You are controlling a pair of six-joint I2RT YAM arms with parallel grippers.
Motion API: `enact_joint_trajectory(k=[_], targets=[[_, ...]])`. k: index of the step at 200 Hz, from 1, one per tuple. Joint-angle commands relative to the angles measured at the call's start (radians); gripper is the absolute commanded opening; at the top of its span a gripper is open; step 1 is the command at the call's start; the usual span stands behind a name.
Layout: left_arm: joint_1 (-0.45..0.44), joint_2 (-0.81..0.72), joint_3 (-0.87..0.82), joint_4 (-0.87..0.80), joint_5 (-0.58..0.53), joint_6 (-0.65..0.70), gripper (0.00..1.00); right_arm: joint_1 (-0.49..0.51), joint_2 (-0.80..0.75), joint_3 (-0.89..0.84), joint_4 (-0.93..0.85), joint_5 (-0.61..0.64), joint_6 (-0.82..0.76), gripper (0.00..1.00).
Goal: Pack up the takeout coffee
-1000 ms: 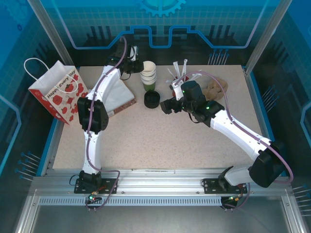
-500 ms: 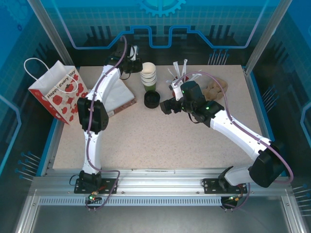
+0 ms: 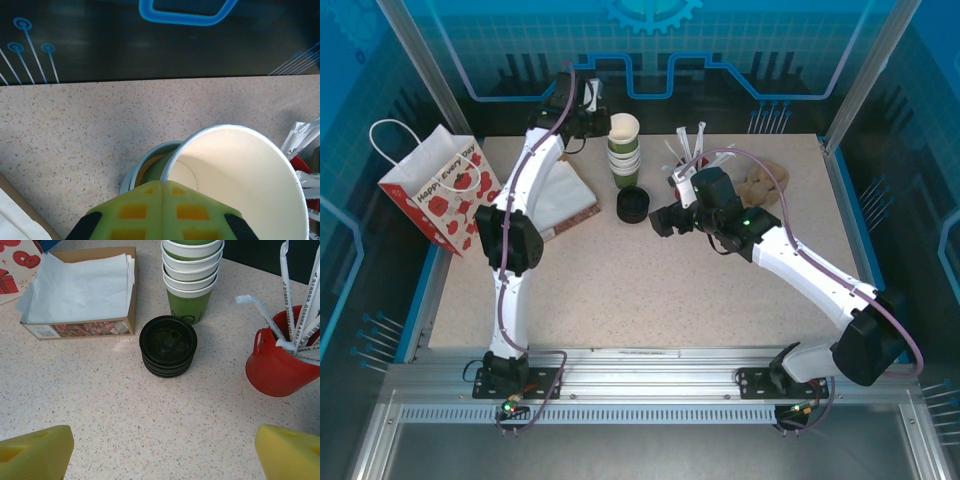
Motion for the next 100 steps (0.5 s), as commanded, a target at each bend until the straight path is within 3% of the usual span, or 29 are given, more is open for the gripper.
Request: enact_joint_trajectory(k=[1,66,100], targets=[[-0.003,-0.022,0.070,-0.033,-0.008,0.000,0.00,0.016,0.014,0.053,-0.022,-0.015,0.004,0.95],[-0.003,-0.174,0.121,-0.063,-0.026,-0.005,0.00,0.018,0.014,0.143,-0.067,-0.002,-0.011,0.95],[-0.018,-0.319,-0.008,-0.064,-0.028,-0.017,0.00,0.018,0.002,0.196,-0.122,0.021,-0.035,0.95]])
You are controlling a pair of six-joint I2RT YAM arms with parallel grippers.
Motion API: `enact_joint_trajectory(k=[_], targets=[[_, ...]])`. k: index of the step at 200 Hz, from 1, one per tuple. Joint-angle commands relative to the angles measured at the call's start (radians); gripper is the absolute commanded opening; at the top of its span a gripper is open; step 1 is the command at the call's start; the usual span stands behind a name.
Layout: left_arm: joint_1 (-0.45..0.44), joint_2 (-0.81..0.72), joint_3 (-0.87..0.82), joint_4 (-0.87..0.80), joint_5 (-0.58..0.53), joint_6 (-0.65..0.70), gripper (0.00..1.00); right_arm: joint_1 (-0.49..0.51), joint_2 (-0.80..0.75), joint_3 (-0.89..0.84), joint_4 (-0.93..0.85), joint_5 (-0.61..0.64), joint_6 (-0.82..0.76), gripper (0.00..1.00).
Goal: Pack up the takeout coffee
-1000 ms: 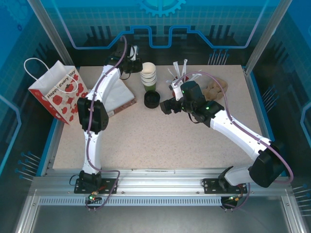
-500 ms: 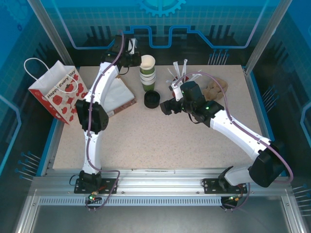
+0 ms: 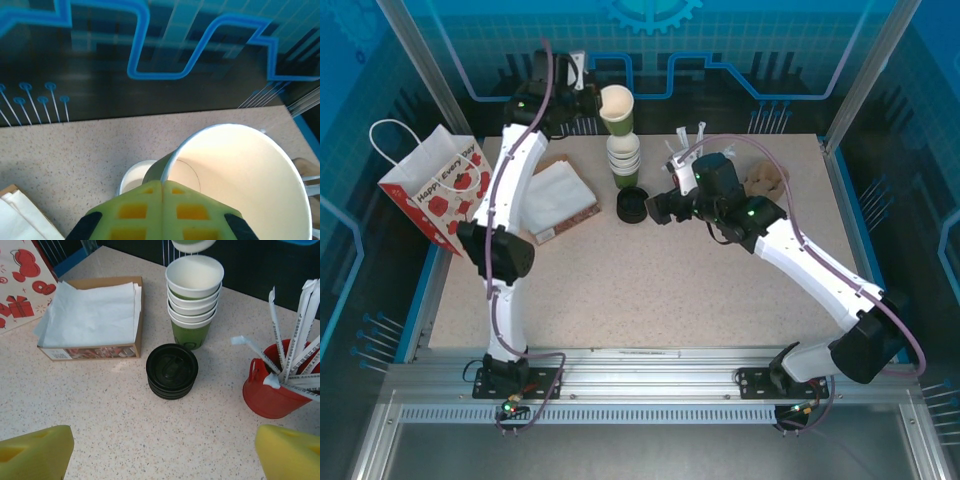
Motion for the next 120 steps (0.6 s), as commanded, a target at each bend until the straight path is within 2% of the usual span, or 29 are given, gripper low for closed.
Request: enact_joint_trajectory(k=[1,31,68,120], targets=[[-0.018,-0.162,-0.084,-0.003,-0.010,-0.016,0.00,0.012,-0.011,0.056,-0.061,0.019,-0.027,0.95],[-0.053,-0.368,-0.373,0.081,-0.015,-0.034,0.00,0.011,-0.049,0.053,-0.088,0.011,-0.030,0.95],[-0.105,-0.655,-0.826,0.251,-0.017,-0.101,0.00,0.012,-0.106,0.006,-0.117,0.009,-0.039,0.95],[-0.208,-0.922,-1.294,0.372,-0.064,-0.163,0.00,0.014,-0.211,-0.103,-0.142,0.017,-0.029,0.95]])
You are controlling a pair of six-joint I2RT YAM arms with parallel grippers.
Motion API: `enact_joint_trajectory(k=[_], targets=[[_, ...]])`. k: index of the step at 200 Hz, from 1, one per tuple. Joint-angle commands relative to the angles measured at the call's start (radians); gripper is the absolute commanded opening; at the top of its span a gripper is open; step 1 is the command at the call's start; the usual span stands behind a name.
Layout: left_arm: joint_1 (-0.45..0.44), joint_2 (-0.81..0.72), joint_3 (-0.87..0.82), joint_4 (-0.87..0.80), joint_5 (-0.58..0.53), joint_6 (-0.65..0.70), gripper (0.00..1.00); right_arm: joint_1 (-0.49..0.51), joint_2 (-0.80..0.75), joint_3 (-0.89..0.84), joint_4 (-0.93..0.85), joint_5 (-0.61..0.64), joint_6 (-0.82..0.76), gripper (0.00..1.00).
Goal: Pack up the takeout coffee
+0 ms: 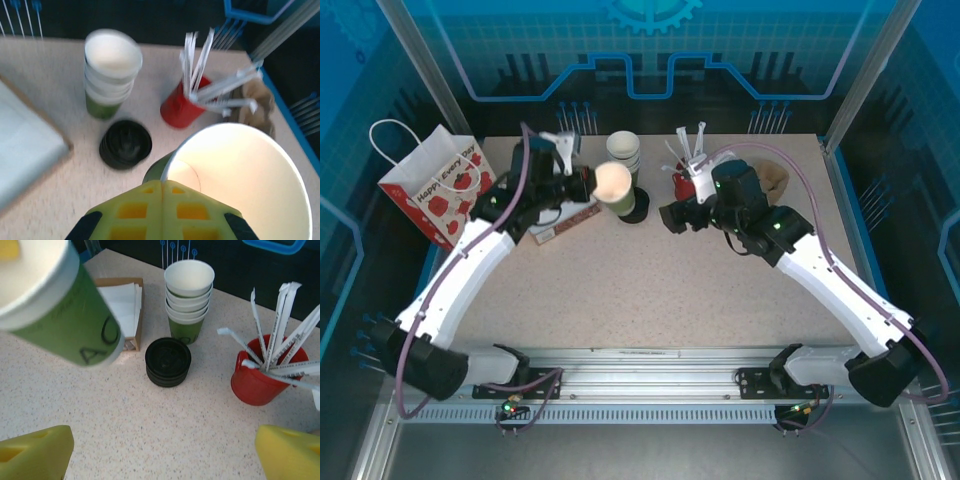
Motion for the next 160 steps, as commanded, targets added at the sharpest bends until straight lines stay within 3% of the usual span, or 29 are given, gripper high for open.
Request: enact_joint_trajectory(k=[1,56,96,160], targets=[[-0.050,-0.093,-0.138,0.101,-0.032,-0.054,0.00,0.014,-0.052,-0.055,-0.033,0.012,-0.005,0.95],[-0.219,-0.139,-0.397,0.190,-0.118,-0.065,0.00,0.006,-0.049,-0.100,-0.031,0.019,-0.010,0.95],[-0.317,-0.097,-0.471,0.239,-0.159,-0.063,0.00,-0.004,-0.064,-0.148,-0.041,0.028,0.012,0.95],[-0.356,0.062,-0.480,0.329,-0.177,-0.044,0.00,-0.010,-0.103,-0.212,-0.066,0.067,0.019,0.95]])
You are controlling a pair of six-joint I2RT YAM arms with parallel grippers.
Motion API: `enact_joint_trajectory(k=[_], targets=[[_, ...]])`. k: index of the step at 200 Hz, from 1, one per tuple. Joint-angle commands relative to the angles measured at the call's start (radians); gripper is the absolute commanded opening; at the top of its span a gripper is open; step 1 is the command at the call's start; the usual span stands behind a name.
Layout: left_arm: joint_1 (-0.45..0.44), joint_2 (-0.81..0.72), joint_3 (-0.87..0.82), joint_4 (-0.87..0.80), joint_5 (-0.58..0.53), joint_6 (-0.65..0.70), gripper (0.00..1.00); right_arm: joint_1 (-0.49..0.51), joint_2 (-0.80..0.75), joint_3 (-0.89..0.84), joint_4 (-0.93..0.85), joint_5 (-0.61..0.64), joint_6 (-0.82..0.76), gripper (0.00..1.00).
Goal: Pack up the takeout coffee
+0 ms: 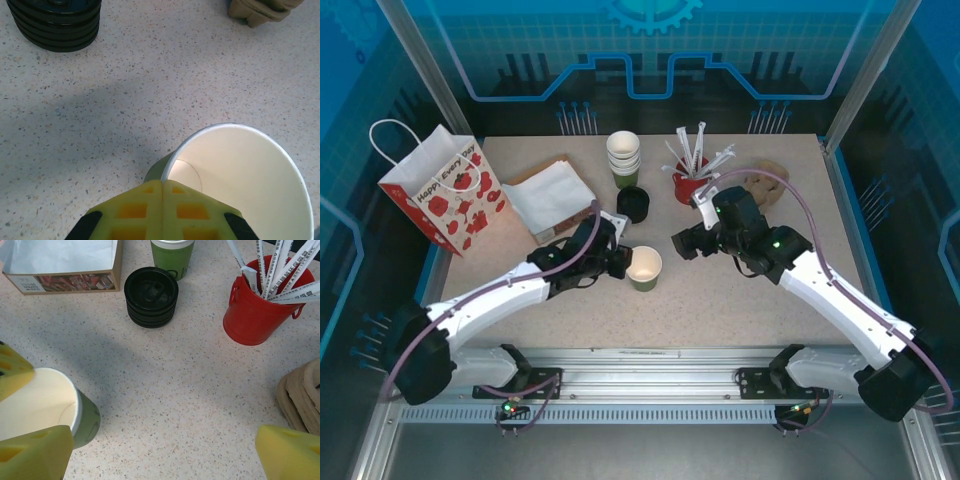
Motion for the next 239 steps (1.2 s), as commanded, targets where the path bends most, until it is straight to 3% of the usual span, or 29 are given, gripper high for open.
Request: enact_joint_trajectory(k=[1,62,128,170,211,239], targets=[[-0.009,0.060,-0.002,0.064,-0.025,0.002,0.00,-0.008,-0.020,-0.015,-0.026,0.021,0.014,0.95],[-0.007,0.126,0.006,0.023,-0.057,-0.008,0.05,-0.007,-0.051,-0.041,-0.034,0.031,0.046,0.95],[-0.009,0.051,0.015,0.032,-0.011,-0.037,0.36,0.003,-0.031,-0.043,-0.021,0.020,0.080,0.95],[0.002,-0.031,0.041,0.021,0.001,-0.028,0.48,0.003,0.016,0.000,0.010,-0.013,0.086,0.95],[0.150,-0.135,0.016,0.071,0.068,-0.070,0.59,0.006,0.105,0.051,0.102,-0.098,0.107,0.95],[0.265,-0.122,0.029,0.101,0.113,-0.077,0.67,0.023,0.193,0.088,0.166,-0.127,0.137,0.93]])
